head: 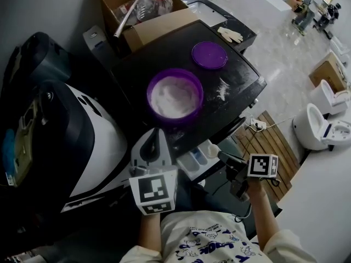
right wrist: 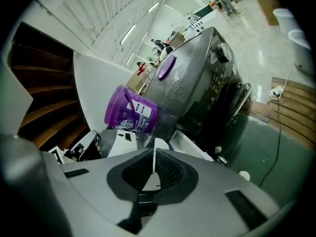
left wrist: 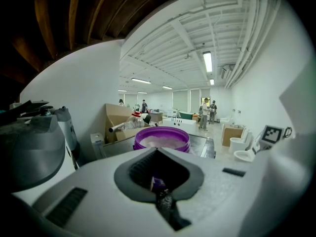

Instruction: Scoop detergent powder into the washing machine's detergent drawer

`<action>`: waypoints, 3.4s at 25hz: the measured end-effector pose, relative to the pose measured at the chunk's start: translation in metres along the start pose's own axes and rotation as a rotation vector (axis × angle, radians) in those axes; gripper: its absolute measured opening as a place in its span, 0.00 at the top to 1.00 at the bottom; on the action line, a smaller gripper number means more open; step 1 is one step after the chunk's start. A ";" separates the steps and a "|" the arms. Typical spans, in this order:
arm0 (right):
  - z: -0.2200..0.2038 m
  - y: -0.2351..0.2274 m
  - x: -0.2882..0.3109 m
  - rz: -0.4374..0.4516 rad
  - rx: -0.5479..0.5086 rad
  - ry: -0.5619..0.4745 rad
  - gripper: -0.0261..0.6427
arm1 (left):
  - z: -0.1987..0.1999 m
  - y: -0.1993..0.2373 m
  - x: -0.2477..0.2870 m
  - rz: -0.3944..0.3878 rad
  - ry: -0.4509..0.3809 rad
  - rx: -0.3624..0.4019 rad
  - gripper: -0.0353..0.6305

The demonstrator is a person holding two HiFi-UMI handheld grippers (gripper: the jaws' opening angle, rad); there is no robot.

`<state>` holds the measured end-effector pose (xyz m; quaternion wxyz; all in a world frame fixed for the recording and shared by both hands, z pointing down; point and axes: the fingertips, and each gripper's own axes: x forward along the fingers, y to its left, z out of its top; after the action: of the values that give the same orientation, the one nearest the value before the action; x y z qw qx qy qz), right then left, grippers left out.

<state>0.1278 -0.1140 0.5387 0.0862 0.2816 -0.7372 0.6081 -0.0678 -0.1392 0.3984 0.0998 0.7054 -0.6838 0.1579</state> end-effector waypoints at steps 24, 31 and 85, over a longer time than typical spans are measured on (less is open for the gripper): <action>-0.012 -0.023 0.021 -0.411 -0.705 0.134 0.93 | -0.018 0.003 0.002 0.011 0.042 -0.003 0.94; -0.016 -0.021 0.030 -0.491 -0.922 0.179 0.93 | -0.021 0.005 0.002 0.013 0.048 -0.009 0.94; -0.035 -0.025 0.047 -0.778 -1.738 0.251 0.93 | -0.039 0.023 -0.012 0.043 0.062 -0.044 0.94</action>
<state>0.0942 -0.0983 0.5909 0.5389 0.2769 -0.7709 -0.1965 -0.0942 -0.1149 0.4290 0.1330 0.6829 -0.6987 0.1664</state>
